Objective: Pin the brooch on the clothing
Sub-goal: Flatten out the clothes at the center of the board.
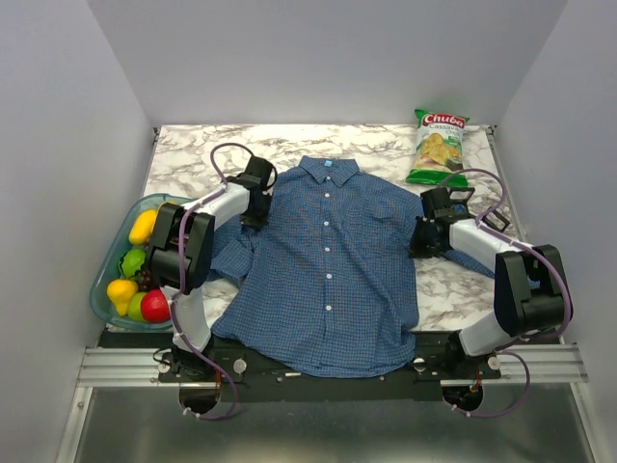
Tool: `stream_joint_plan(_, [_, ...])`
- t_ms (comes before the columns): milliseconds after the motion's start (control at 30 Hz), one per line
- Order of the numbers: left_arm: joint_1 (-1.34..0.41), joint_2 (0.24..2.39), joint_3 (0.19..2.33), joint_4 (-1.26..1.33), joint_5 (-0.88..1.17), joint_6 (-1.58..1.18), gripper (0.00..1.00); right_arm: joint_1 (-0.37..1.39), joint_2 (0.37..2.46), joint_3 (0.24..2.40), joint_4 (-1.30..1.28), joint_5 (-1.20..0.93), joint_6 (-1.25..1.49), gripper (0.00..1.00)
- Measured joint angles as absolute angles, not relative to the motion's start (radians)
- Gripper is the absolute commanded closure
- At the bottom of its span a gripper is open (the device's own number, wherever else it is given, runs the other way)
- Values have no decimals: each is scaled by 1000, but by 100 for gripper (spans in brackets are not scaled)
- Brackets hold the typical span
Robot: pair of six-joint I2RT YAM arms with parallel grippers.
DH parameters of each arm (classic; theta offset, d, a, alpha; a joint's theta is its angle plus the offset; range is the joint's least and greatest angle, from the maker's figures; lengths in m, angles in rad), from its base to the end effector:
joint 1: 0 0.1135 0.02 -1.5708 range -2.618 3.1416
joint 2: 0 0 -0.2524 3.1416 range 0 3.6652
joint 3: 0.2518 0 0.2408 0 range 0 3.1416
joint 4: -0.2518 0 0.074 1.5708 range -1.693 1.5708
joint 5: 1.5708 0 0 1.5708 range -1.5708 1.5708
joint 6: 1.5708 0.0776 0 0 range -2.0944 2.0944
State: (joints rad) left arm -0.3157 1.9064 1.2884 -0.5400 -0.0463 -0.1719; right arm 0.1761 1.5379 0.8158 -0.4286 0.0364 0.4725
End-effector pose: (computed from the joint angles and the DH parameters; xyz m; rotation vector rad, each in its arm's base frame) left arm 0.3706 -0.1173 0.1268 0.1829 2.7229 -0.0766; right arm 0.2842 0.0477 0.1183 0.4134 2.6972 0.1383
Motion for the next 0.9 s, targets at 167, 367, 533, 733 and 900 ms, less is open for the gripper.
stream_joint_plan(167, [-315,1906,1288,-560,-146,-142,100,166,1538,833,-444,53,472,99])
stream_joint_plan(367, [-308,1903,1288,-574,-201,-122,100,151,1538,849,-452,67,471,99])
stream_joint_plan(533, [-307,1890,1288,-576,-201,-119,70,149,1538,858,-466,75,463,74])
stream_joint_plan(733, [-307,1811,1275,-565,-168,-119,10,147,1483,866,-497,51,418,36])
stream_joint_plan(900, [-307,1605,1211,-485,-120,-126,1,147,1318,899,-559,14,382,28])
